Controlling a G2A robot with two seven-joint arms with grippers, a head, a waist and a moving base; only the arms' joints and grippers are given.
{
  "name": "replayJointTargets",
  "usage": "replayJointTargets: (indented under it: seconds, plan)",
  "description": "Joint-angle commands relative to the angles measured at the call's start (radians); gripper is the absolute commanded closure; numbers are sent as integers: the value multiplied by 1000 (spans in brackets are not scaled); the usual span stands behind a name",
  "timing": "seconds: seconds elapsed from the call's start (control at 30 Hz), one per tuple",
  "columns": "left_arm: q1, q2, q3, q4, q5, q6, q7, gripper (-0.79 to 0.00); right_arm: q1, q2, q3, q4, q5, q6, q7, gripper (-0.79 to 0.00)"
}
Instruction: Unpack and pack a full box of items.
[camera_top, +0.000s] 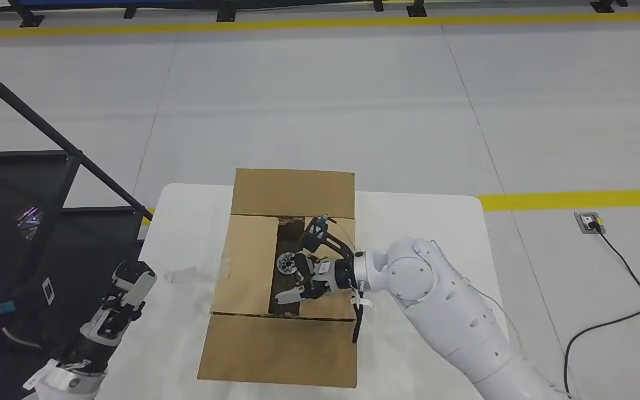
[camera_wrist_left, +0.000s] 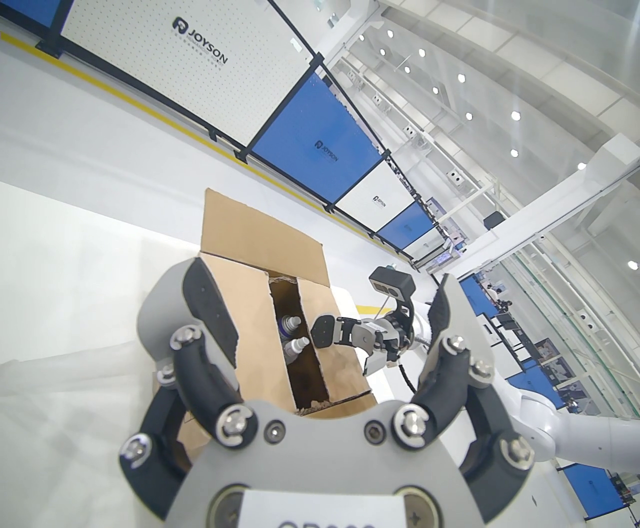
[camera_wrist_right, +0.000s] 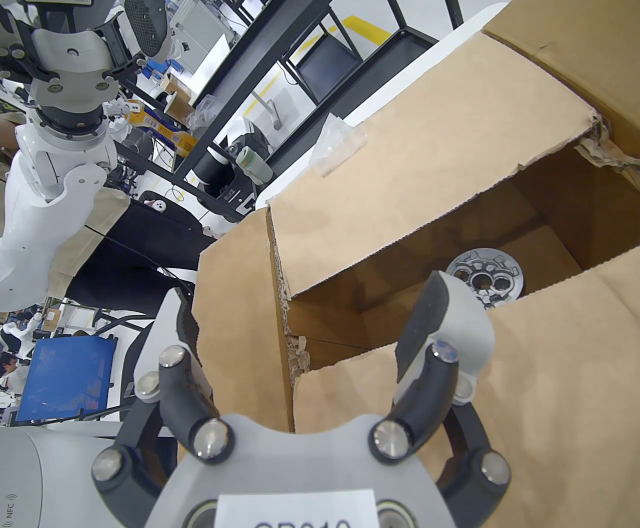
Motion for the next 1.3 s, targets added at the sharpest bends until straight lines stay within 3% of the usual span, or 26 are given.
replayJointTargets:
  seconds: [0.0,0.13,0.27,0.33,0.47,0.6,0.73,0.9,1.27]
  plan:
    - [0,0,0,0,0,0,0,-785,0,0,0,0,0,0,0,-785]
    - [0,0,1,-1,1,0,-3,-785,-4,0,1,-4,5,-3,-8,-785]
    - [-8,3,6,5,7,9,-40,-785,-31,13,58,-47,-60,-54,-144,-785]
    - [-13,7,-1,28,-6,4,-93,-785,-49,23,97,-68,-122,-72,-217,-785]
    - [-15,20,-24,105,-26,-48,-251,-785,-74,38,169,-66,-253,1,-361,-785]
    - [-20,35,-27,199,-43,-130,-420,-785,-59,43,224,19,-295,53,-474,-785]
    - [-33,52,-6,273,-84,-202,-587,-785,-33,41,256,132,-272,35,-599,-785]
    - [-70,72,36,333,-148,-233,-776,-785,31,29,255,289,-264,33,-689,-785]
    - [-94,127,153,327,-186,-192,-860,-785,174,-44,155,605,-164,-42,-704,-785]
